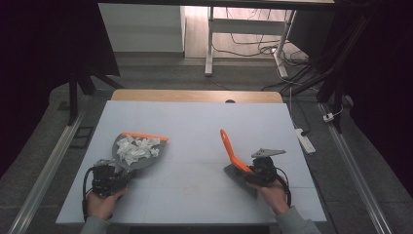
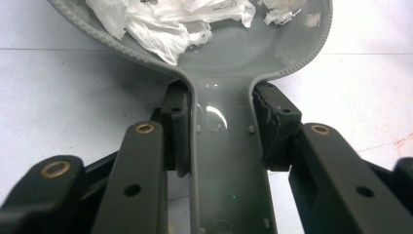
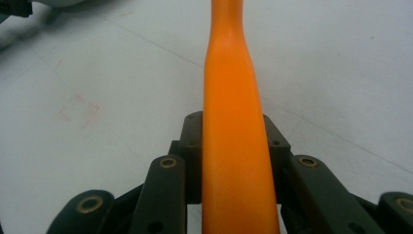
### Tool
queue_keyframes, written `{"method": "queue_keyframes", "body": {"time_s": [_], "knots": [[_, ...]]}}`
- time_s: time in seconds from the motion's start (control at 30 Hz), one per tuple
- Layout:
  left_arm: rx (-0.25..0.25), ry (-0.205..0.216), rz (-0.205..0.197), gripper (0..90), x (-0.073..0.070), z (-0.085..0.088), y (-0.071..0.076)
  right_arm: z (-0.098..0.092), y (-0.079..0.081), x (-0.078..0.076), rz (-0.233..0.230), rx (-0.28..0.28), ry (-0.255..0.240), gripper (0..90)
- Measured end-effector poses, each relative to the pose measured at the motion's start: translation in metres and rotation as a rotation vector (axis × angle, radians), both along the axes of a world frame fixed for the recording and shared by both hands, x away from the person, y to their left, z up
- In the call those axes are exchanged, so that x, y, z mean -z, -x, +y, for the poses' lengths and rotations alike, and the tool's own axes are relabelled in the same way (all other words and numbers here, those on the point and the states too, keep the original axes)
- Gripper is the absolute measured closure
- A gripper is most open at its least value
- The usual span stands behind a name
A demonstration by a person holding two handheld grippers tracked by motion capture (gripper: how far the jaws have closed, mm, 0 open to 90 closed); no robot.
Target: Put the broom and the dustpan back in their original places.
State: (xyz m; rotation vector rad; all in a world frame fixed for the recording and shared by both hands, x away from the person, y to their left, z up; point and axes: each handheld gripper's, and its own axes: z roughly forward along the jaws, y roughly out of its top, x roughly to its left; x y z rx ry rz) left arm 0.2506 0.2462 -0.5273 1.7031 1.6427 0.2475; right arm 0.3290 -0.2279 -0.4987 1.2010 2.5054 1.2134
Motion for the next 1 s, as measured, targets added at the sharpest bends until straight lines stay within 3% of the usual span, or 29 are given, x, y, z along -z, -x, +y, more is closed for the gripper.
{"method": "queue_keyframes", "body": {"time_s": [0.47, 0.9, 1.0], "knots": [[-0.022, -0.004, 0.025, 61.3, 0.005, -0.002, -0.005, -0.013, -0.016, 0.005, 0.028, 0.016, 0.020, 68.2], [-0.011, -0.012, 0.039, 60.4, 0.008, -0.004, -0.006, -0.018, -0.025, 0.009, 0.034, 0.062, 0.065, 54.1], [-0.011, -0.011, 0.037, 55.0, 0.009, -0.004, -0.007, -0.019, -0.028, 0.011, 0.038, 0.073, 0.081, 48.8]]}}
